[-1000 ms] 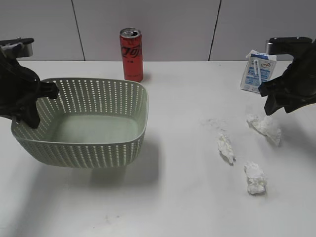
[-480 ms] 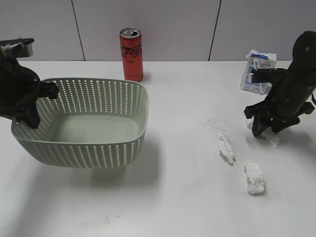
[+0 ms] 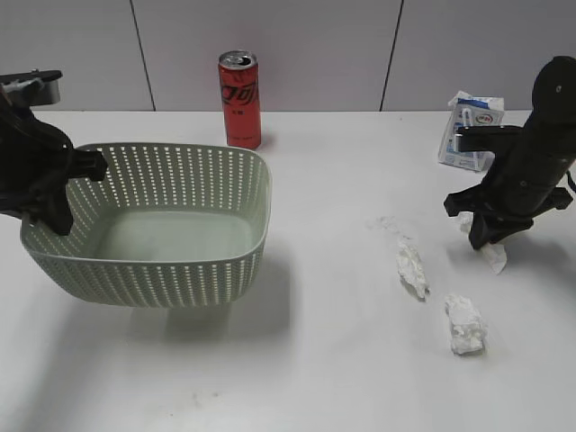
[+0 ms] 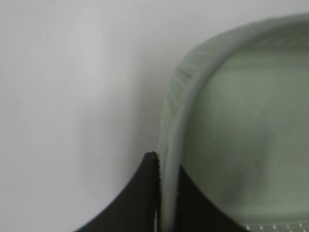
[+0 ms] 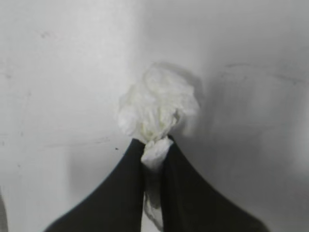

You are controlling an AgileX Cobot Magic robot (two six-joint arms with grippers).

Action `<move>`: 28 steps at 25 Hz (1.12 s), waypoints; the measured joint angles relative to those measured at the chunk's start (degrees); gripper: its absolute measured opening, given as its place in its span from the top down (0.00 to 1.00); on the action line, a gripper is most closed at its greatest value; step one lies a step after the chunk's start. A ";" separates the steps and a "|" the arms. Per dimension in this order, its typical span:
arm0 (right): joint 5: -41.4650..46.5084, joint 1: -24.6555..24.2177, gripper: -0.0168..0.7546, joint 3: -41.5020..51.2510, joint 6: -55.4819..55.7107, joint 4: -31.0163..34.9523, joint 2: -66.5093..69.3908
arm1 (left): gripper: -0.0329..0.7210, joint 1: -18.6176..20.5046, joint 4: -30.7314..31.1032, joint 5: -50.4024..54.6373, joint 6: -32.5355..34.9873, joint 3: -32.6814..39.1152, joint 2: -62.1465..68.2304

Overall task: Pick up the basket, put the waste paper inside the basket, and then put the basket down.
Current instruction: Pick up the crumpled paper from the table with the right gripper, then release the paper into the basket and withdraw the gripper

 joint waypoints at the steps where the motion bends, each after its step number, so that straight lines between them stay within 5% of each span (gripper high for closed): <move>1: 0.38 0.00 0.93 0.00 -0.56 0.73 -0.19 | 0.96 0.00 0.00 0.00 0.00 0.00 0.00; 9: 2.37 2.57 0.93 0.18 -24.14 16.65 -13.35 | 0.96 0.00 -0.04 0.30 0.00 0.00 0.00; 18: -4.77 22.93 0.94 0.12 -43.10 39.75 -27.45 | 0.96 0.00 -1.54 0.36 0.02 0.00 0.00; 24: -19.52 36.08 0.94 0.12 -44.11 41.56 -23.69 | 0.96 0.00 -1.65 0.66 0.02 0.00 0.00; 28: -22.54 39.41 0.87 0.18 -44.21 41.67 -18.61 | 0.96 0.00 -1.76 0.66 0.02 0.00 0.00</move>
